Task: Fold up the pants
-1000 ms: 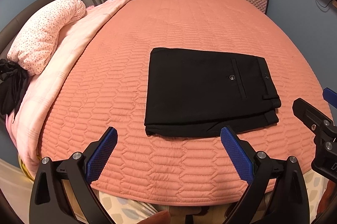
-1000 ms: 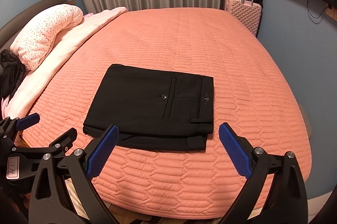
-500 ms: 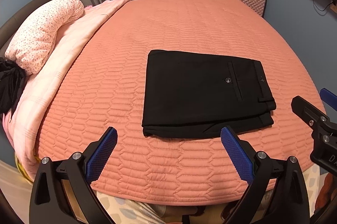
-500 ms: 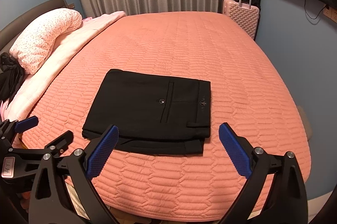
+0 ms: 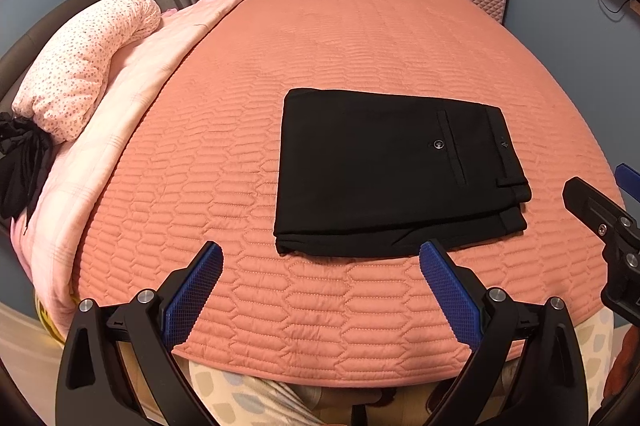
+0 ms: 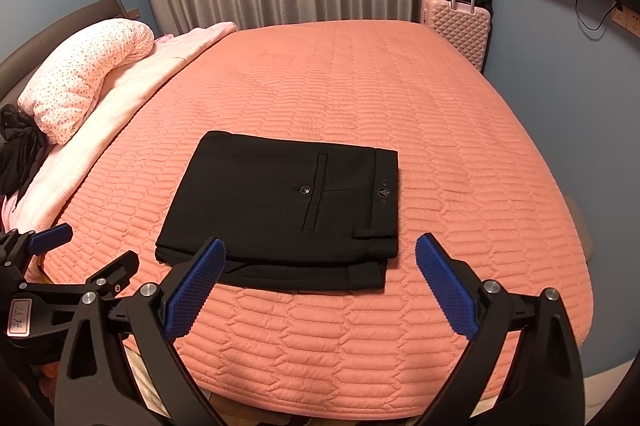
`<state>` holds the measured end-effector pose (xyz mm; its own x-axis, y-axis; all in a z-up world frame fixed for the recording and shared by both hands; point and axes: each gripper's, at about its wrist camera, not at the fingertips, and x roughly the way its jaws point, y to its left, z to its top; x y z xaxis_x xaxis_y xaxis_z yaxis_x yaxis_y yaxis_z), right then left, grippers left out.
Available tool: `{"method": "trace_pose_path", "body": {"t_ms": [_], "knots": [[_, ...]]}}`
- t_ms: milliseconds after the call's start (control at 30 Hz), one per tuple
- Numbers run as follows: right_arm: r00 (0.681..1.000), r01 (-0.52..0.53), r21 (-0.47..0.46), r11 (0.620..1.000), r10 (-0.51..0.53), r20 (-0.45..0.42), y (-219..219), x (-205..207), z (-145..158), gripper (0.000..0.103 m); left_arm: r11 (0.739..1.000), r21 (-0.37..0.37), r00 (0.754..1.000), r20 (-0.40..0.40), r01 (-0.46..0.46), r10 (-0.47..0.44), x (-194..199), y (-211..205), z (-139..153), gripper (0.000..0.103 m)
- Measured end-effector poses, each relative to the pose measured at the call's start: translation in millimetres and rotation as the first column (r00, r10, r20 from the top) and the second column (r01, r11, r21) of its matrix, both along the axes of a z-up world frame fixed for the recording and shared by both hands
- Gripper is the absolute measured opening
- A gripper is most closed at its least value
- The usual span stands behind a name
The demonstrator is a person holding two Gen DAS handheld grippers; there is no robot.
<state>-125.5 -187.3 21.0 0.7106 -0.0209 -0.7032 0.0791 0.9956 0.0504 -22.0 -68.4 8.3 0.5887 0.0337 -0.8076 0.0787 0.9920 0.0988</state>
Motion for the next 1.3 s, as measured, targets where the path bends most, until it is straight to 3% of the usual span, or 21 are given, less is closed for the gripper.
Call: {"method": "trace_pose_path", "body": {"t_ms": [1300], "knots": [[1.000, -0.004, 0.007, 1.000, 0.004, 0.003, -0.9, 1.8, 0.2, 0.095, 1.000, 0.012, 1.000, -0.027, 0.009, -0.009, 2.0, -1.6, -4.1, 0.098]]}}
